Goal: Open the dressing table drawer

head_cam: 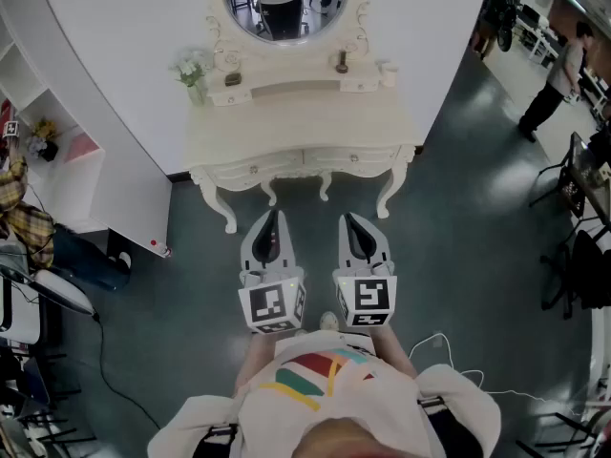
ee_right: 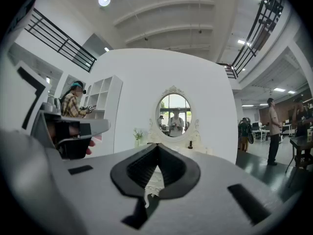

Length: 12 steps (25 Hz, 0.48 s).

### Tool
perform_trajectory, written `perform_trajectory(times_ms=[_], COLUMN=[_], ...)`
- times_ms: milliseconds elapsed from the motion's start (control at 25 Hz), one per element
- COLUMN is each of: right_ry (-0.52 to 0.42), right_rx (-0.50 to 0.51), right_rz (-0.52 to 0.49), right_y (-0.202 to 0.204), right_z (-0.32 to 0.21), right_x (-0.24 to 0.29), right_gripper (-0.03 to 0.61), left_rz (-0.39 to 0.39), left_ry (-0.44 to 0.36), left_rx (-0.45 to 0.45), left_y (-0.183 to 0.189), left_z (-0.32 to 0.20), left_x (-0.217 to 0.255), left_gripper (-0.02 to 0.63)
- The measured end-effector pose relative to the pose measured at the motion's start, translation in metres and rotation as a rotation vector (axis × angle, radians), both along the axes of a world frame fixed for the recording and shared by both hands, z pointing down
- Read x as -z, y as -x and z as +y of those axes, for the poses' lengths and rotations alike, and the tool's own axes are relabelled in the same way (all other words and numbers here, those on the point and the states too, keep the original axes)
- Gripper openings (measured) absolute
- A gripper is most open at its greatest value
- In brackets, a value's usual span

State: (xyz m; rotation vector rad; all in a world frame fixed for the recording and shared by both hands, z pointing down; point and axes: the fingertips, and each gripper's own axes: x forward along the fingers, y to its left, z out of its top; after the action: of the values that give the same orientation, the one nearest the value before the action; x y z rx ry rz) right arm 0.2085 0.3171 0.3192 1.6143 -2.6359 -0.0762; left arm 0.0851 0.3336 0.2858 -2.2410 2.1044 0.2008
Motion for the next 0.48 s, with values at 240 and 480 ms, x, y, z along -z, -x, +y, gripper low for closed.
perform_trajectory(times_ms=[240, 480], right_ry=[-0.004, 0.004], right_rx=[0.014, 0.028], right_rz=[0.016, 0.022], right_y=[0.008, 0.008], right_z=[-0.003, -0.007], right_x=[-0.004, -0.007], right_gripper=[0.000, 0.000], left_rz=[-0.002, 0.012], left_ry=[0.006, 0.012], left_rx=[0.029, 0.057], left_y=[0.014, 0.022], left_z=[-0.003, -0.007], left_x=[-0.003, -0.004], left_gripper=[0.011, 0.011])
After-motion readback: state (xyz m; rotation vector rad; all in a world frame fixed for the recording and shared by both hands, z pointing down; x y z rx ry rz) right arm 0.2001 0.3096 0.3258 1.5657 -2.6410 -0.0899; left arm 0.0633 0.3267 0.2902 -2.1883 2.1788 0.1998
